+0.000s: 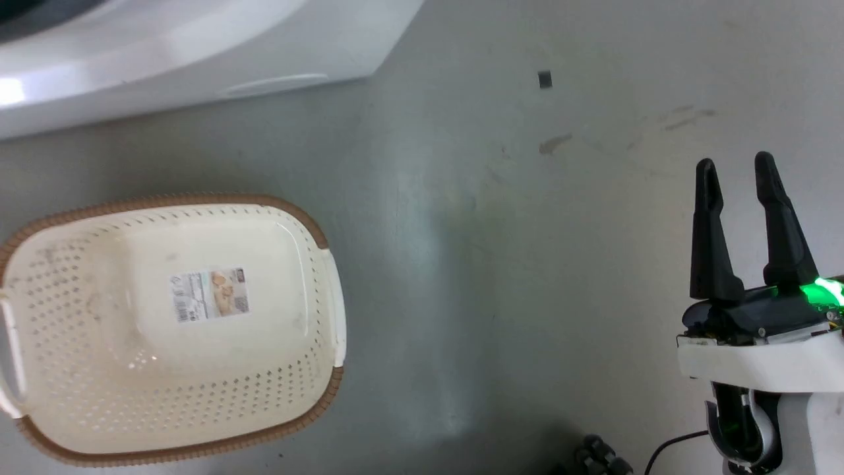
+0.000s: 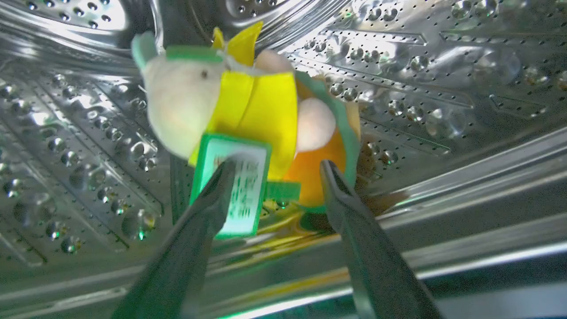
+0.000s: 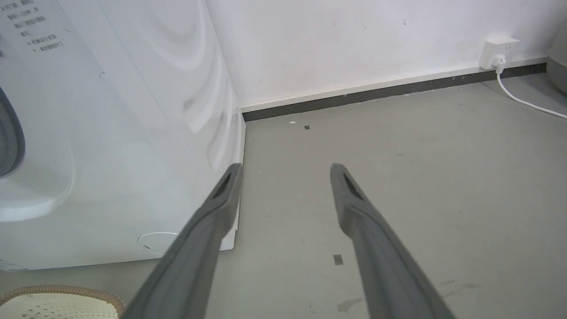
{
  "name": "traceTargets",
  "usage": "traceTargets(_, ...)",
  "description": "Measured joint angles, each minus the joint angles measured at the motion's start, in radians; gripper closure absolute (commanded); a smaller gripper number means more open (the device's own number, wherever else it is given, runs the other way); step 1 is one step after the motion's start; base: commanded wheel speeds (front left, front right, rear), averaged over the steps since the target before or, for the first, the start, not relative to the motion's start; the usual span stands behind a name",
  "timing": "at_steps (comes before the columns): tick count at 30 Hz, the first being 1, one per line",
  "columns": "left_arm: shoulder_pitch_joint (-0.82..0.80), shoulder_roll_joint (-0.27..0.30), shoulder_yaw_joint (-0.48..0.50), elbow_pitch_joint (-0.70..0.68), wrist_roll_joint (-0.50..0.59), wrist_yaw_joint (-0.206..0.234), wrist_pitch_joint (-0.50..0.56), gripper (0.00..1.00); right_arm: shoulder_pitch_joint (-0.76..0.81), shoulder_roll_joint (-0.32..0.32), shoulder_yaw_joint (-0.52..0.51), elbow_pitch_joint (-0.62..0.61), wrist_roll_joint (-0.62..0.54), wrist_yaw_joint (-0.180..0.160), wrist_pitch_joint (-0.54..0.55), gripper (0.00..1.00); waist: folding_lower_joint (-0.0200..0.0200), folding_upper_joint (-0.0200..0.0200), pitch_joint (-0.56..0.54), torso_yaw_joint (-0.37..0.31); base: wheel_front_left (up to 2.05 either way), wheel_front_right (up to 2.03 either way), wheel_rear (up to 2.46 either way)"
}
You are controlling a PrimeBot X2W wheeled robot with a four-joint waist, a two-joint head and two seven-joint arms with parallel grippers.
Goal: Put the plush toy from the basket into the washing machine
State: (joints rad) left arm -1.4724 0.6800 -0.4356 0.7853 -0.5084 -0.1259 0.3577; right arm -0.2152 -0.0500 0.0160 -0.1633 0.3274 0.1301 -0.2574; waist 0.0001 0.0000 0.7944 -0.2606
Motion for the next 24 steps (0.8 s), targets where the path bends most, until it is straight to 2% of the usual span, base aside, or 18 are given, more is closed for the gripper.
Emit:
traceTargets(4, 0.114, -0.039, -0.006, 0.064, -0.024, 0.0, -0.123, 0.0, 0.003, 0.0, 0.001, 0.013, -0.016, 0.0, 0.0, 0.0, 0.0, 0.0, -0.067, 0.018, 0.0, 0.0, 0.0)
traceTargets(5, 0.173, -0.053, 0.0, 0.085, -0.035, 0.0, -0.209, 0.0, 0.006, 0.0, -0.002, 0.017, -0.029, 0.0, 0.0, 0.0, 0.0, 0.0, -0.109, 0.027, 0.0, 0.0, 0.0)
traceTargets(7, 0.23, -0.095, 0.04, 0.106, -0.079, 0.019, -0.318, 0.0, 0.019, 0.0, -0.009, 0.024, -0.051, 0.0, 0.0, 0.0, 0.0, 0.0, -0.155, 0.039, 0.0, 0.0, 0.0)
traceTargets(13, 0.444, -0.214, 0.023, 0.111, -0.093, 0.02, -0.532, 0.0, 0.08, 0.0, -0.006, 0.048, -0.107, 0.0, 0.0, 0.0, -0.0001, 0.0001, -0.303, 0.094, 0.0, 0.0, 0.0)
traceTargets(17, 0.562, -0.271, 0.033, 0.078, -0.11, 0.042, -0.596, 0.0, 0.118, 0.0, -0.012, 0.06, -0.132, 0.0, 0.0, 0.0, -0.0002, 0.0001, -0.401, 0.14, 0.0, 0.0, 0.0)
traceTargets(21, 0.686, -0.32, 0.023, -0.028, -0.081, 0.072, -0.612, 0.0, 0.17, 0.0, -0.008, 0.075, -0.143, 0.0, 0.0, 0.0, -0.0003, 0.0001, -0.494, 0.189, 0.0, 0.0, 0.0)
traceTargets(24, 0.786, -0.322, 0.031, -0.165, -0.016, 0.126, -0.614, 0.0, 0.199, 0.0, -0.006, 0.079, -0.143, 0.0, 0.0, 0.0, -0.0003, 0.0, -0.558, 0.224, 0.0, 0.0, 0.0)
